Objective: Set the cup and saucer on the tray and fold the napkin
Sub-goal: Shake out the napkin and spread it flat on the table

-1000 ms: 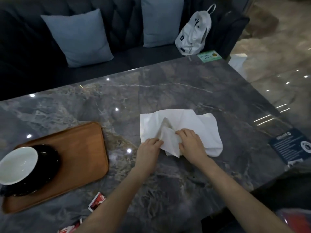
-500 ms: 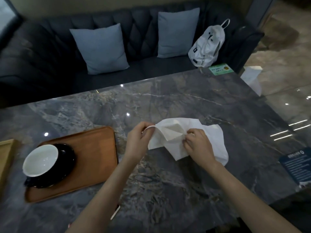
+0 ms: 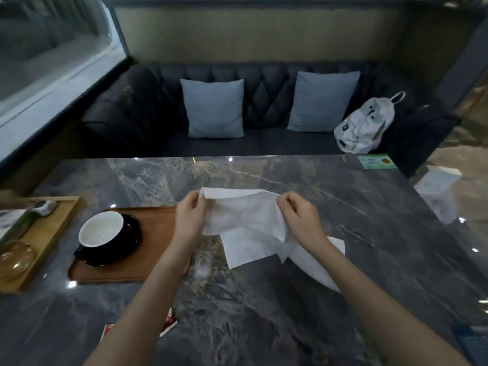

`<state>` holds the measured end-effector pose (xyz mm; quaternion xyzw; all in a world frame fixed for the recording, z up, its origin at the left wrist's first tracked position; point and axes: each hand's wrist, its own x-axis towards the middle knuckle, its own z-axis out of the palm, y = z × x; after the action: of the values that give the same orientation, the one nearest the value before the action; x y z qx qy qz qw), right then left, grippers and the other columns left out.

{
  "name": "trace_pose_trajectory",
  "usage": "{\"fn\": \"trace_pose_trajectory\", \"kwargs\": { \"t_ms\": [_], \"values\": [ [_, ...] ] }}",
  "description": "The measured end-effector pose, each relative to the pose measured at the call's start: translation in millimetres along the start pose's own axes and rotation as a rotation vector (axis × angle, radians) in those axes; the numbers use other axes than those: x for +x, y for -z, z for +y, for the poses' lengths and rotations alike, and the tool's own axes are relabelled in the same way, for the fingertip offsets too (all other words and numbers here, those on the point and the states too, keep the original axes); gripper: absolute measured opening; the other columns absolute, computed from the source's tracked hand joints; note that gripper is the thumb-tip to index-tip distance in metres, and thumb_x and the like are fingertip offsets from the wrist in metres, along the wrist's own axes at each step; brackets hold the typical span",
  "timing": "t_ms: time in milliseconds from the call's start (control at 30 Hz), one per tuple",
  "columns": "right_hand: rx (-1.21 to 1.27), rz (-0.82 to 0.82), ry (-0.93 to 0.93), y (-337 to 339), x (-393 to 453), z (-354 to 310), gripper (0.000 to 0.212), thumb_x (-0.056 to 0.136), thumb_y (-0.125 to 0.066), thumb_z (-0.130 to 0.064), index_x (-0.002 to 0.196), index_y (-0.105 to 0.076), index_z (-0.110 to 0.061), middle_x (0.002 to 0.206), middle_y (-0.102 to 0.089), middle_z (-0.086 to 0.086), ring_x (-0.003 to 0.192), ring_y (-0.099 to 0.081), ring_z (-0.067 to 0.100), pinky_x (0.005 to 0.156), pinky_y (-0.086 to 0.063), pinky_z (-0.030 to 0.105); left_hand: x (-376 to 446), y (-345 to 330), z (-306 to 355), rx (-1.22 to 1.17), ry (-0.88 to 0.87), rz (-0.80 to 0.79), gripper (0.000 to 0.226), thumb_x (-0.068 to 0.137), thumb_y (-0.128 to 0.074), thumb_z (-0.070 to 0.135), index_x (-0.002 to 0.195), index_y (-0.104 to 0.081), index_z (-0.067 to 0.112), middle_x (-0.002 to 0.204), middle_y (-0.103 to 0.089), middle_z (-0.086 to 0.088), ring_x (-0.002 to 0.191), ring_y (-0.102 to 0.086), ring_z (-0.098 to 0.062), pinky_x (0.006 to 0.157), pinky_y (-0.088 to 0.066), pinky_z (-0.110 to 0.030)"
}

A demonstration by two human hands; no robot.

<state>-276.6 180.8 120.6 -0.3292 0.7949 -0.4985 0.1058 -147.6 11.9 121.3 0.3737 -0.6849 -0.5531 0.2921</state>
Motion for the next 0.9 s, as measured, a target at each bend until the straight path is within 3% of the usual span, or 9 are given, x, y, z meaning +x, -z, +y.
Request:
{"fn": "trace_pose_trajectory", "kwargs": {
  "t_ms": [67, 200, 300, 367, 467, 633, 733, 833, 900],
  "values": [
    [0.034, -0.039, 0.048, 7, 5, -11, 0.02, 0.093, -0.051, -0.021, 0.075, -0.058, -0.014, 0.063, -0.053, -0.007, 0.057, -0.044, 0.001, 0.056, -0.034, 0.016, -6, 5, 9, -0.009, -0.035, -0.017, 0.014, 0.087, -0.06, 0.016, 0.098, -0.061, 0.009, 0.094, -0.066, -0.007, 0.091, -0.062, -0.028, 0.08, -0.051, -0.044],
    [0.075, -0.153, 0.073, 22, 15, -31, 0.021, 0.09, -0.055, -0.023, 0.08, -0.065, -0.007, 0.069, -0.06, 0.002, 0.064, -0.05, 0.008, 0.061, -0.038, 0.024, -21, 11, 34, -0.065, -0.138, -0.02, 0.026, 0.074, -0.075, 0.018, 0.096, -0.061, 0.022, 0.097, -0.066, 0.003, 0.09, -0.064, -0.013, 0.076, -0.054, -0.031],
    [0.115, -0.255, 0.022, 27, 17, -40, 0.02, 0.088, -0.056, -0.027, 0.079, -0.067, -0.012, 0.072, -0.062, 0.001, 0.068, -0.054, 0.011, 0.065, -0.04, 0.026, -24, 15, 50, -0.005, -0.169, -0.006, 0.029, 0.072, -0.077, 0.026, 0.095, -0.06, 0.032, 0.098, -0.062, 0.013, 0.091, -0.059, -0.004, 0.075, -0.05, -0.023],
    [0.127, -0.289, -0.026, 29, 18, -41, 0.02, 0.087, -0.057, -0.029, 0.078, -0.068, -0.015, 0.072, -0.062, 0.0, 0.069, -0.055, 0.01, 0.066, -0.042, 0.027, -22, 15, 57, 0.024, -0.141, -0.008, 0.015, 0.073, -0.075, 0.03, 0.082, -0.065, 0.024, 0.086, -0.066, 0.007, 0.084, -0.063, -0.01, 0.069, -0.05, -0.025],
    [0.211, -0.287, -0.077, 29, 18, -38, 0.021, 0.084, -0.062, -0.031, 0.083, -0.069, -0.012, 0.082, -0.068, 0.002, 0.076, -0.06, 0.012, 0.073, -0.047, 0.03, -21, 11, 66, 0.025, -0.142, 0.017, 0.032, 0.078, -0.071, 0.03, 0.054, -0.053, 0.018, 0.06, -0.056, 0.002, 0.063, -0.056, -0.014, 0.057, -0.042, -0.026],
    [0.258, -0.329, -0.155, 24, 6, -16, 0.031, 0.068, -0.08, -0.021, 0.094, -0.067, -0.011, 0.09, -0.072, 0.011, 0.079, -0.068, 0.024, 0.074, -0.054, 0.035, -21, 3, 80, -0.022, -0.104, 0.039, 0.02, 0.082, -0.066, 0.031, 0.068, -0.062, 0.017, 0.07, -0.063, 0.0, 0.067, -0.059, -0.011, 0.059, -0.046, -0.024],
    [0.127, -0.301, -0.192, 11, -3, -1, 0.027, 0.067, -0.08, -0.022, 0.088, -0.065, -0.012, 0.081, -0.067, 0.004, 0.072, -0.063, 0.017, 0.066, -0.05, 0.027, -19, -2, 84, -0.032, -0.161, 0.036, 0.023, 0.082, -0.066, 0.026, 0.066, -0.061, 0.01, 0.07, -0.059, -0.009, 0.068, -0.056, -0.017, 0.061, -0.044, -0.028],
    [0.091, -0.358, -0.238, 2, -13, 14, 0.022, 0.068, -0.078, -0.027, 0.071, -0.06, -0.014, 0.066, -0.061, -0.005, 0.063, -0.058, 0.011, 0.059, -0.045, 0.023, -19, -7, 88, -0.012, -0.222, 0.06, 0.034, 0.082, -0.066, 0.024, 0.055, -0.052, 0.01, 0.057, -0.046, -0.004, 0.058, -0.044, -0.013, 0.049, -0.035, -0.018],
    [0.006, -0.447, -0.228, -3, -21, 25, 0.017, 0.069, -0.077, -0.027, 0.076, -0.064, -0.018, 0.074, -0.066, -0.005, 0.071, -0.062, 0.012, 0.062, -0.051, 0.024, -16, -6, 93, -0.061, -0.226, 0.096, 0.034, 0.082, -0.066, 0.027, 0.063, -0.057, 0.001, 0.062, -0.047, -0.009, 0.06, -0.045, -0.015, 0.052, -0.037, -0.022]
  ]
}}
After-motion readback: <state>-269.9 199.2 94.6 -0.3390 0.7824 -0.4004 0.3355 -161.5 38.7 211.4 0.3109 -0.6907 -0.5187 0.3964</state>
